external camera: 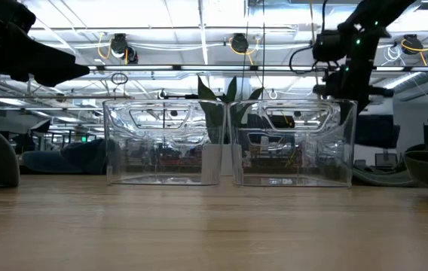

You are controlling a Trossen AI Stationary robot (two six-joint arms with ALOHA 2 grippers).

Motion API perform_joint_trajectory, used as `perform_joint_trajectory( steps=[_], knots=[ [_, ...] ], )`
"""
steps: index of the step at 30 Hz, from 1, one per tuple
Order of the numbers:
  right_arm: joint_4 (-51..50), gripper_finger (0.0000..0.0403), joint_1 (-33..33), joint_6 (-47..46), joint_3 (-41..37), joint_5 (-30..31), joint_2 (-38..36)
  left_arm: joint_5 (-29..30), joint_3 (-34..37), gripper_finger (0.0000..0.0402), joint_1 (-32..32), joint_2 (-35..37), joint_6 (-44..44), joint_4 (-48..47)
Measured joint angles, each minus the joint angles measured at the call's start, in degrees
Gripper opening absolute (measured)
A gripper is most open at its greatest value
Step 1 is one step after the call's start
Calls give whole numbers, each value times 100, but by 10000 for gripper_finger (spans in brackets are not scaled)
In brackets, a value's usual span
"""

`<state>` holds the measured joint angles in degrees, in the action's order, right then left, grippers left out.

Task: Pick & Place hat
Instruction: Put the top right blue cap into the left transparent bin

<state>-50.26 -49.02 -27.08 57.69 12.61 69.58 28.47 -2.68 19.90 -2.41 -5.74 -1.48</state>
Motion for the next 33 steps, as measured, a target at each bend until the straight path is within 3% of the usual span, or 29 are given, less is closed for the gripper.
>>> perform_joint_trajectory(
  steps=[16, 25, 33],
  knots=[
    [-2085, 0, 432, 1786, 2367, 276, 166, 0, 0, 309, 1, 2, 0, -1],
    [-2180, 0, 750, 3169, 2721, 228, 165, 0, 0, 326, 2, 0, 0, 0],
    [-2330, 0, 1210, 3837, 2722, 213, 167, 0, 0, 311, 1, 0, 0, 0]
  ],
)
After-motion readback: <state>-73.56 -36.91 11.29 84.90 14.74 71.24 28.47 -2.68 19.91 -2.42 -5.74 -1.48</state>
